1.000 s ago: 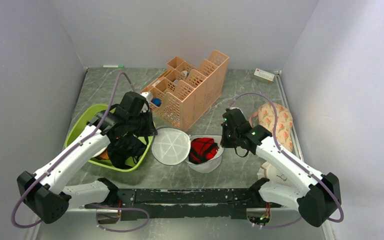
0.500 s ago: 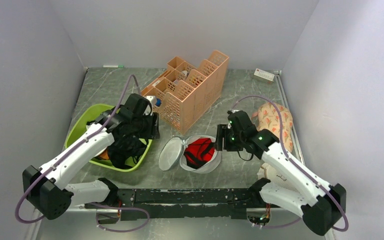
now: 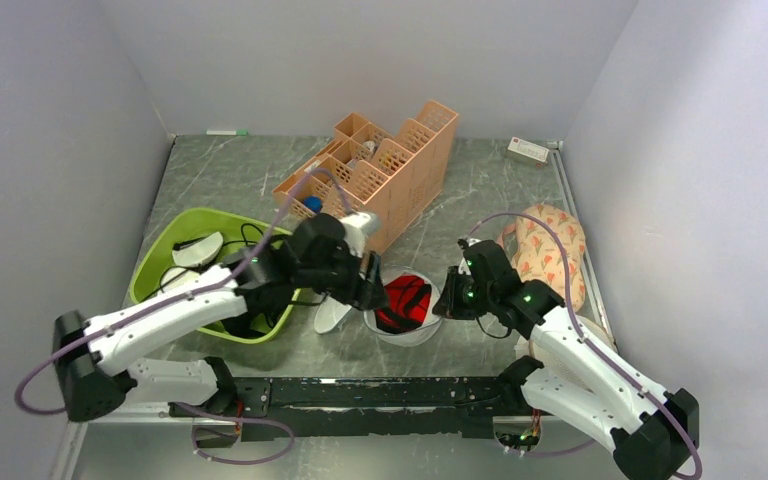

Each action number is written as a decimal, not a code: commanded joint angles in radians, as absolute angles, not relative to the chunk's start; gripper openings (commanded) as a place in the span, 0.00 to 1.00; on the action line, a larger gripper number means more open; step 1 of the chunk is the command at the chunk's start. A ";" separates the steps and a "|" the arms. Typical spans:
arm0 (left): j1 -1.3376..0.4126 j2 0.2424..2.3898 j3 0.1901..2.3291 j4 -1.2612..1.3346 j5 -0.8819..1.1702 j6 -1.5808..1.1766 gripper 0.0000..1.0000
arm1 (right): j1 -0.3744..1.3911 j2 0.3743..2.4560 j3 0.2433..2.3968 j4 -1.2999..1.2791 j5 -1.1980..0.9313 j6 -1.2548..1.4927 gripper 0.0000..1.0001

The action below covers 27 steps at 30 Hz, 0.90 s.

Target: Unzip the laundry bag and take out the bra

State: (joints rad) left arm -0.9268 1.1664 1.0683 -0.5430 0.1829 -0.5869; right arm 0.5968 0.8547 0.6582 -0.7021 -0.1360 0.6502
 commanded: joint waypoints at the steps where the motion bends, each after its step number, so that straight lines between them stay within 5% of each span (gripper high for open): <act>1: -1.082 1.309 1.154 -0.473 0.021 -0.607 0.69 | 0.597 0.834 0.636 -0.656 -0.164 0.649 0.05; 9: -1.173 1.571 1.293 -0.537 -0.148 -0.545 0.58 | 0.598 0.802 0.629 -0.675 -0.150 0.620 0.00; 23: -1.171 1.756 1.322 -0.459 -0.266 -0.496 0.61 | 0.599 0.776 0.615 -0.658 -0.167 0.615 0.00; 27: -1.170 1.808 1.335 -0.446 -0.277 -0.490 0.54 | 0.598 0.772 0.614 -0.654 -0.169 0.615 0.00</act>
State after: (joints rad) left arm -1.1690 1.7702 1.2987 -0.4885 -0.2276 -0.5121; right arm 0.5968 0.7868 0.6239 -0.6765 -0.1589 0.6273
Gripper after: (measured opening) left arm 0.575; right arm 0.010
